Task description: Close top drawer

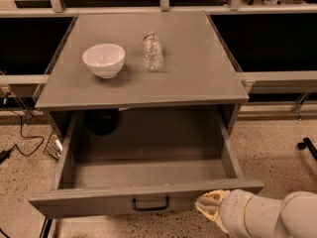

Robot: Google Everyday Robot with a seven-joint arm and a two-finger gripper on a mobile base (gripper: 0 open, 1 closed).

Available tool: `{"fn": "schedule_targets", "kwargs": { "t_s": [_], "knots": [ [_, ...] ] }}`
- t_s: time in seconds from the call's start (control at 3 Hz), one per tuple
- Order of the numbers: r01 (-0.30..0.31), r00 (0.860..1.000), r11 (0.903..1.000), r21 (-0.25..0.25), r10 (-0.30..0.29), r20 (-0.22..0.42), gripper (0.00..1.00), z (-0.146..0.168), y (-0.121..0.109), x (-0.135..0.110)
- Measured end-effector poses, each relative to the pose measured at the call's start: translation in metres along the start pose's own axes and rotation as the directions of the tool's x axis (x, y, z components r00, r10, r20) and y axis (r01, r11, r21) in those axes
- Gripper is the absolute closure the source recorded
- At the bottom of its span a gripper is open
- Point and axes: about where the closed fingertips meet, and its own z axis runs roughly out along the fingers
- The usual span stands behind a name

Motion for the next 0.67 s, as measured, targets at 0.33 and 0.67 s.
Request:
{"fn": "schedule_targets", "kwargs": {
  "t_s": [0.33,0.67],
  "knots": [
    [0.002,1.000,1.0000,0.003,-0.002,0.002,0.82,0.0008,-0.0004,-0.0004],
    [0.002,1.000,1.0000,0.003,-0.002,0.002,0.51,0.0008,-0.0004,-0.0004]
  ]
}}
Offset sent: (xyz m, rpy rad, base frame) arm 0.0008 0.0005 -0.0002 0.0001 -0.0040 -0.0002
